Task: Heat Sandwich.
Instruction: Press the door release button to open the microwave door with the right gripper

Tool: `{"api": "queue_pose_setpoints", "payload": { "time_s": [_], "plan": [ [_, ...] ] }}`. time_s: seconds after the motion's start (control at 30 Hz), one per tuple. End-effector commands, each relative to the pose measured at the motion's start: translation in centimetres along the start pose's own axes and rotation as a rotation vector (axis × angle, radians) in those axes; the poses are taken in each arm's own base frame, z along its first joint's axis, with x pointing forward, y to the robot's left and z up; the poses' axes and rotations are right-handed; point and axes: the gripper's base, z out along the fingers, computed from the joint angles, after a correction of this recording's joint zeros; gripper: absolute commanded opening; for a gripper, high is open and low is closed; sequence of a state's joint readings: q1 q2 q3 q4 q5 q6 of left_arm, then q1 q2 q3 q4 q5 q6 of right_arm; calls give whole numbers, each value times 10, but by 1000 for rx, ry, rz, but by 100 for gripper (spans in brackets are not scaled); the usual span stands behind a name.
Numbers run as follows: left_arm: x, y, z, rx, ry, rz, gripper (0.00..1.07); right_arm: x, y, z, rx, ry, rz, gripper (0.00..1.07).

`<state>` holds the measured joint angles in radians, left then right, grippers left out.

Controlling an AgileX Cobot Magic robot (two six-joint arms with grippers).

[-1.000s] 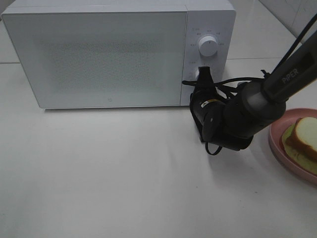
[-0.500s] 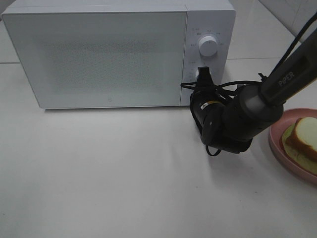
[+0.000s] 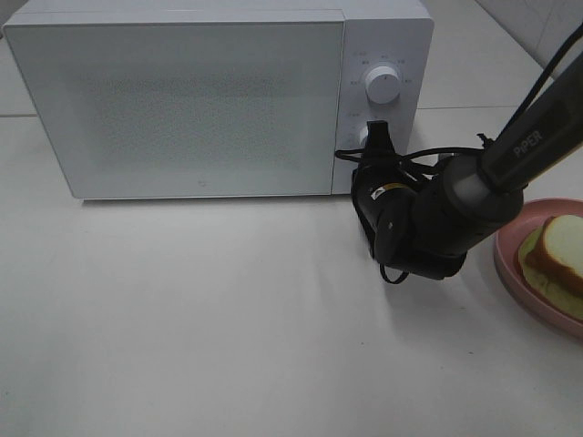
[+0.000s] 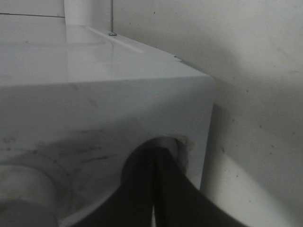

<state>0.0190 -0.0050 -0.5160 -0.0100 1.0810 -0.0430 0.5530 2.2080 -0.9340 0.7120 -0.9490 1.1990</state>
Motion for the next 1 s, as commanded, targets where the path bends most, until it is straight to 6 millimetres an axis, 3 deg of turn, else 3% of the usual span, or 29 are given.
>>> {"api": "queue_pose_setpoints", "payload": {
  "time_s": [0.03, 0.27, 1.0],
  "plan": [
    [1, -1, -2, 6, -27, -12, 97, -19, 40, 16, -237, -82, 29, 0],
    [1, -1, -2, 6, -27, -12, 97, -15, 44, 29, -258, -69, 28, 0],
    [1, -1, -2, 6, -27, -12, 97, -15, 44, 29, -249, -67, 31, 1]
  ]
}}
